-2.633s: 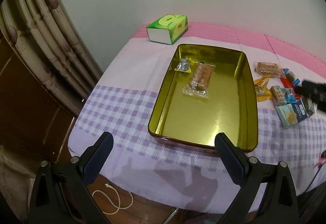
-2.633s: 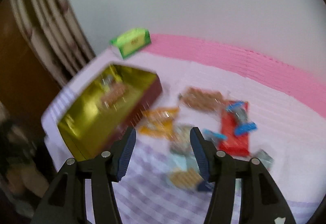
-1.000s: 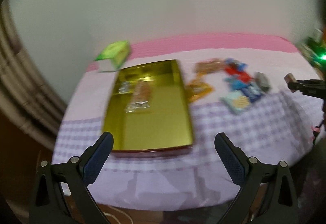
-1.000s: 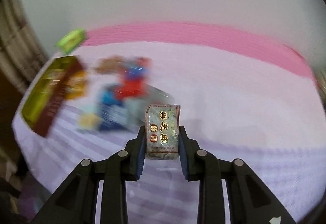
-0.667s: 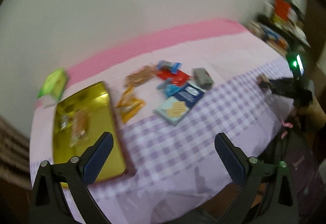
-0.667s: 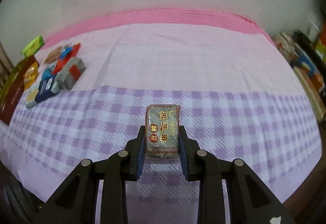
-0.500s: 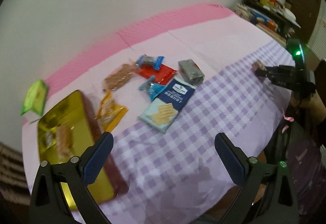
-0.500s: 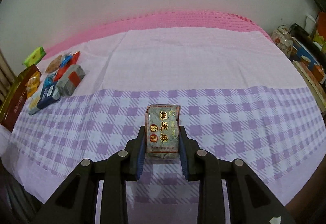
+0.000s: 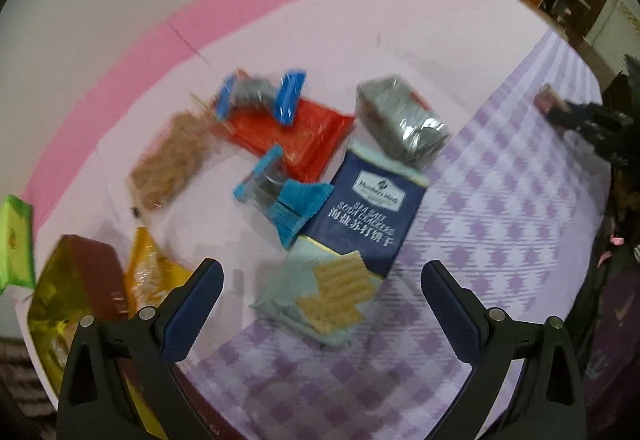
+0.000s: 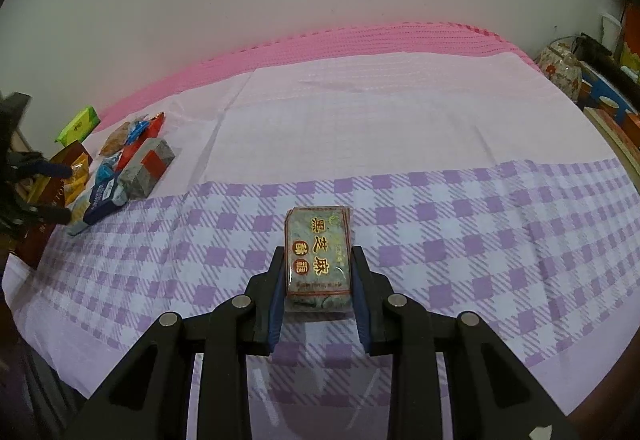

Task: Organize snacks
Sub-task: 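Grasp the blue soda crackers pack with the left gripper while the right holds the sesame cake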

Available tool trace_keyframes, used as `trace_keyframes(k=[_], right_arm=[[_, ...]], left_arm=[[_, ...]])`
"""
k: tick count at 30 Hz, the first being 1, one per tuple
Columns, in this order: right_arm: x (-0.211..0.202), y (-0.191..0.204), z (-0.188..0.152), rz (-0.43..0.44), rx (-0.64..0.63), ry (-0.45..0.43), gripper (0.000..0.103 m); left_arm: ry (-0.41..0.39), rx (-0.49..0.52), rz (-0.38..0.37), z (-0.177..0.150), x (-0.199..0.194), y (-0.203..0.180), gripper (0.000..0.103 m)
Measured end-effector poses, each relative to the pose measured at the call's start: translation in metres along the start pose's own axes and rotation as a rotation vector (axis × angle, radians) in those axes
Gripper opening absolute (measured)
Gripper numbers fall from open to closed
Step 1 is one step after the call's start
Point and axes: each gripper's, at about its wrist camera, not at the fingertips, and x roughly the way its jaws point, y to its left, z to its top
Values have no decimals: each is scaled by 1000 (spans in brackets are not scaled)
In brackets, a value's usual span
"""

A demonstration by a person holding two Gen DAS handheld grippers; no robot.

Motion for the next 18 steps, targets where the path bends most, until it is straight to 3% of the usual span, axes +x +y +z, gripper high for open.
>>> trace_keyframes(k=[2,4,5,7,8,9,12,14,18], right_arm=[[0,-1,0,7,2,0,27],[0,-2,0,12,4,-1,27],[0,-2,0,14,5,-1,27],[1,-2,1,18,7,-1,28],[0,-2,1,19,8,-1,28],[0,-2,0,20,9,-1,28],[0,-2,1,22,11,-2,28],[0,-2,0,23,12,-2,28],[0,-2,0,23,12,-2,29]], left_arm=[[41,5,-31,2,10,1,92],[88,-7,-63,1,20,0,82],[73,0,-42,0,19,-3,81],[56,-4,-41,-2,15,-9,68],[46,-18,-46,-4,10,-15,56],[46,-29,-52,-6,7,-19,53],[34,-28,-66,-21,-3,-43,52],[24,-7,-4,-26,-5,-55,52],[43,-78,-44,-20,-5,-51,55]])
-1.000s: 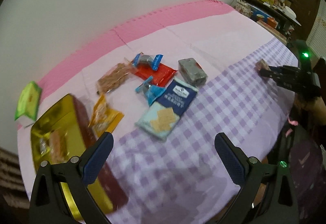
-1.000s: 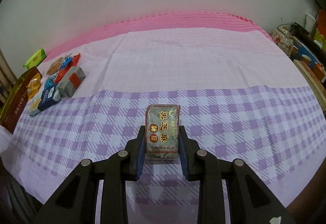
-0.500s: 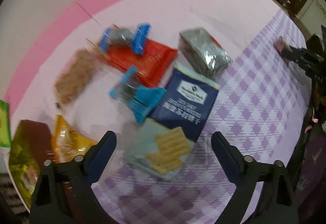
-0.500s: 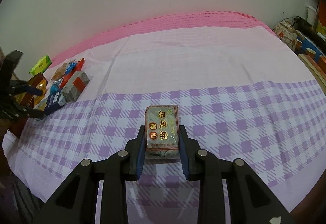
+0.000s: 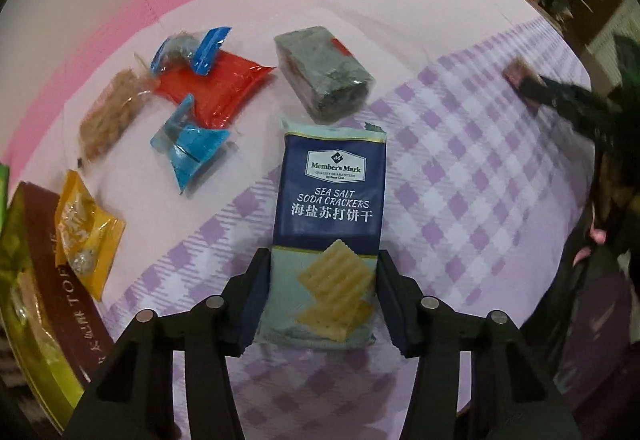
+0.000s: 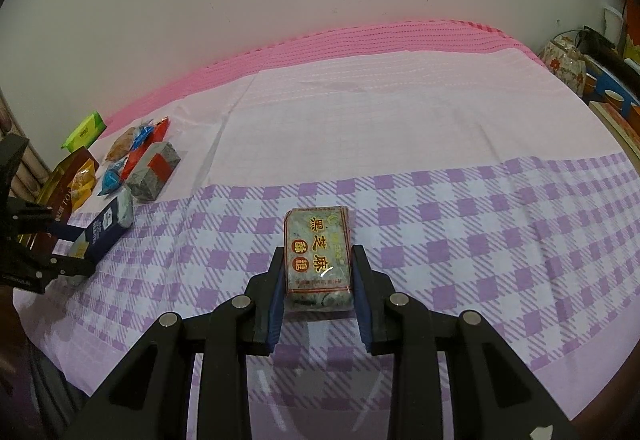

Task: Organize snacks
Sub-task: 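Grasp the blue soda crackers pack with the left gripper while the right holds the sesame cake, then carry the crackers pack into the gold tin and open the left gripper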

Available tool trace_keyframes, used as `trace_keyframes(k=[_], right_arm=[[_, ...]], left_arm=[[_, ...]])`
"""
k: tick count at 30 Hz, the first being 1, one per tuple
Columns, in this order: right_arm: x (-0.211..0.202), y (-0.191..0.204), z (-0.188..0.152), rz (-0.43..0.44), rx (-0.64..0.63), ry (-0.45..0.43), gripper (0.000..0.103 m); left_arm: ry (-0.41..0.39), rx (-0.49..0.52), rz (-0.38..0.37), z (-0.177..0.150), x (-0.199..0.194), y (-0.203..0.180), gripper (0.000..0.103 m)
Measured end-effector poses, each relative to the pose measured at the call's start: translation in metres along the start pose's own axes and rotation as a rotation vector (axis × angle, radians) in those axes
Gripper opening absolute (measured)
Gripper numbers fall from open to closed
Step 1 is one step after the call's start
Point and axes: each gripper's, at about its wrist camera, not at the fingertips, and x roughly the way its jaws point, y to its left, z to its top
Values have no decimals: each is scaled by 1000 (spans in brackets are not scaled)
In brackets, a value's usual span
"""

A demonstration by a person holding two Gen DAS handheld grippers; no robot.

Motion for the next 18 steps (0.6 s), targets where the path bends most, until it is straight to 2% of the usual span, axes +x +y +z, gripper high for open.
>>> trace_keyframes(k=[4,6,8,10,14,18], right_arm=[[0,0,0,-6,-3,1,29],[0,1,0,-12,-9,3,29],[1,3,0,-17,-14,4,29],[0,2,0,-21,-18,4,29],[2,7,0,-46,-40,8,29],[3,9,-1,-58,-46,10,29]], left_arm=[[-5,4,26,11,1,3,56],[-19,-11,23,12,-1,4,51],[-44,-32,39,19,0,5,51],[-68,-89,50,12,-6,4,50],[-140,-223,2,-15,-32,2,50],[-212,-289,49,-39,-67,-2,50]])
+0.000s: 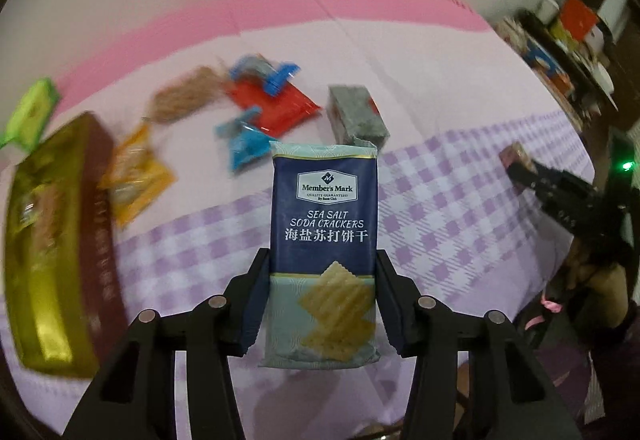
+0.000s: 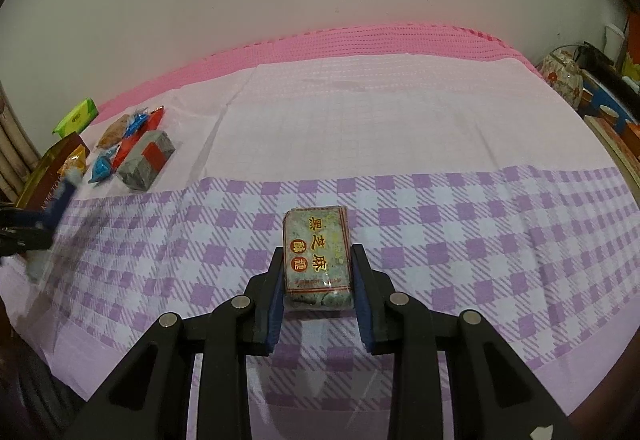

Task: Organize snacks
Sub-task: 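Carry the crackers pack into the gold tin and open the left gripper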

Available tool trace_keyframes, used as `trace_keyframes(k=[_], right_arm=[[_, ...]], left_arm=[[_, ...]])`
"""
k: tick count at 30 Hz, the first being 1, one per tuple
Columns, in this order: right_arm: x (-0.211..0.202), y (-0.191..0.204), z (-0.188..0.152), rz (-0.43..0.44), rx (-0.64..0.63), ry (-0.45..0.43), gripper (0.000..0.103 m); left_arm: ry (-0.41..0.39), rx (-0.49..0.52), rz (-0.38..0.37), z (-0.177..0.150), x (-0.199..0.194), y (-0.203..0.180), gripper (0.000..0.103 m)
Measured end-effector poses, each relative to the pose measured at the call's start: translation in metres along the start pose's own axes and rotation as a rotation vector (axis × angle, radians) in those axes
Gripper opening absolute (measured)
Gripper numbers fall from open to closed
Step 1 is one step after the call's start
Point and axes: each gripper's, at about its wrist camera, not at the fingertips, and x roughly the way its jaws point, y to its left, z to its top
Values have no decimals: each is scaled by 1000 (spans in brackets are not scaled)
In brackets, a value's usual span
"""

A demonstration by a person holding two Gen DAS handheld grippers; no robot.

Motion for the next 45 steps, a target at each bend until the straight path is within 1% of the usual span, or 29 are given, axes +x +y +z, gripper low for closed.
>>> trace_keyframes(k=[2,4,6,9,13,15,17,20,24,27,30,32,34,38,41,45], right_arm=[[0,2,0,-7,-5,1,29],[1,3,0,-13,-6,3,29],[1,3,1,-15,-7,4,29],[2,4,0,-24,-11,7,29],[3,4,0,-23,-11,13,31],[3,6,0,-41,-22,16,31],[4,10,0,-61,-35,18,30],[4,11,0,-55,-28,18,30],[5,12,0,-68,-35,19,30],[4,12,1,-68,-37,20,30],[5,13,0,-73,-39,21,30],[5,13,-1,-76,-40,21,30],[4,14,0,-76,-39,21,30],[5,13,-1,-75,-38,21,30],[5,14,0,-76,-39,21,30],[4,14,0,-75,-38,21,30]], left_arm=[[-42,-16,54,-7,-19,2,50],[-74,-22,95,-13,-28,4,50],[-108,-30,136,-12,-39,5,50],[-154,-50,184,-14,-62,19,50],[-183,-80,223,-18,-73,34,50],[-197,-106,240,-23,-78,46,50],[-206,-127,258,-29,-84,59,50],[-218,-169,292,-39,-90,87,50],[-219,-220,350,-54,-92,123,50],[-189,-271,386,-64,-85,160,50],[-163,-313,405,-70,-76,188,50],[-155,-335,395,-71,-70,204,50],[-137,-355,406,-70,-63,216,51],[-114,-349,406,-69,-51,229,51],[-102,-332,398,-65,-43,231,50],[-85,-314,412,-61,-32,235,51]])
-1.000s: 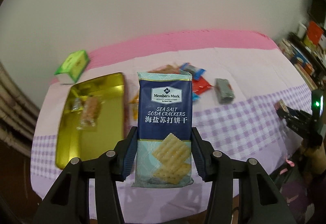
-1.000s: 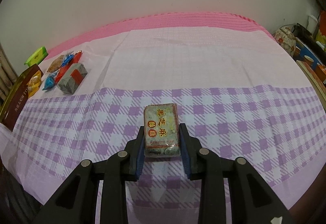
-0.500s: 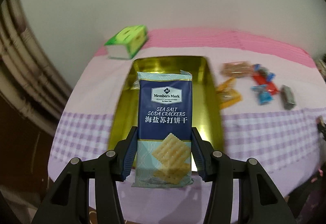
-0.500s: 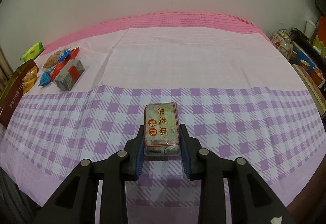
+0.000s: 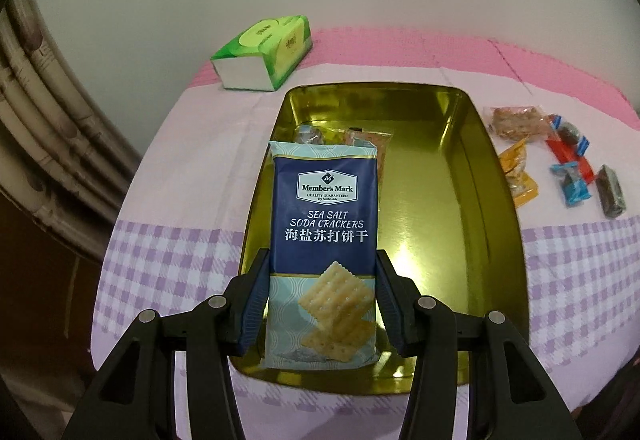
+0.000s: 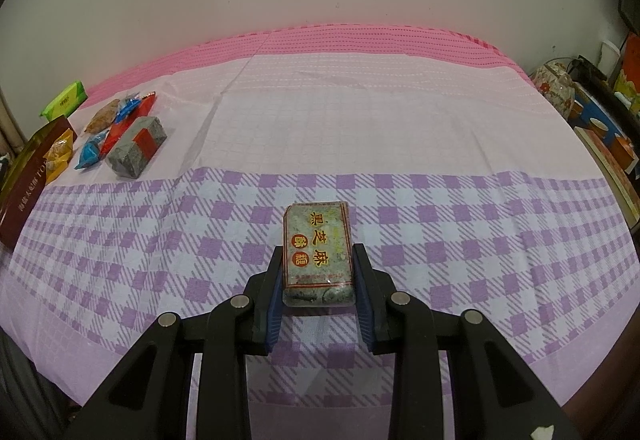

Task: Organize snacks
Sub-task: 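Carry the crackers pack into the gold tin and open the left gripper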

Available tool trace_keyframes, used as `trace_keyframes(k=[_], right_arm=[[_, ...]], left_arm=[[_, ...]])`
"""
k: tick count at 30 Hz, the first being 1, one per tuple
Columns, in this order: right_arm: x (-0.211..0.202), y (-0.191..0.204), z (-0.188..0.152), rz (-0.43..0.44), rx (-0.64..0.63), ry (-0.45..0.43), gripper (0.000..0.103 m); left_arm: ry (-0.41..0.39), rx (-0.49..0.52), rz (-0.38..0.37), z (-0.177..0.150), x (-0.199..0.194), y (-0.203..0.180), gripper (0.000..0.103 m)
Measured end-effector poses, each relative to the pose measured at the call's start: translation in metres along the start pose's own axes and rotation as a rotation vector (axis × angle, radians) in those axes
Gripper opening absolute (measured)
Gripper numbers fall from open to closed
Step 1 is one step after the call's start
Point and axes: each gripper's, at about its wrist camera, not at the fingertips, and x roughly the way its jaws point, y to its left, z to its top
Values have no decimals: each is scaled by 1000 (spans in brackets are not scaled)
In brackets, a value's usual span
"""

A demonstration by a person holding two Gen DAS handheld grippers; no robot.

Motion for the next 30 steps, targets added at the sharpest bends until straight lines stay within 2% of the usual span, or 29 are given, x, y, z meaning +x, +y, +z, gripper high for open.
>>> trace_keyframes(k=[11,30], right_arm=[[0,0,0,-1,0,1,30],[0,0,0,-4,-2,2,30]], left_arm=[[30,-23,18,7,25,11,51],[35,35,64,7,36,4,52]])
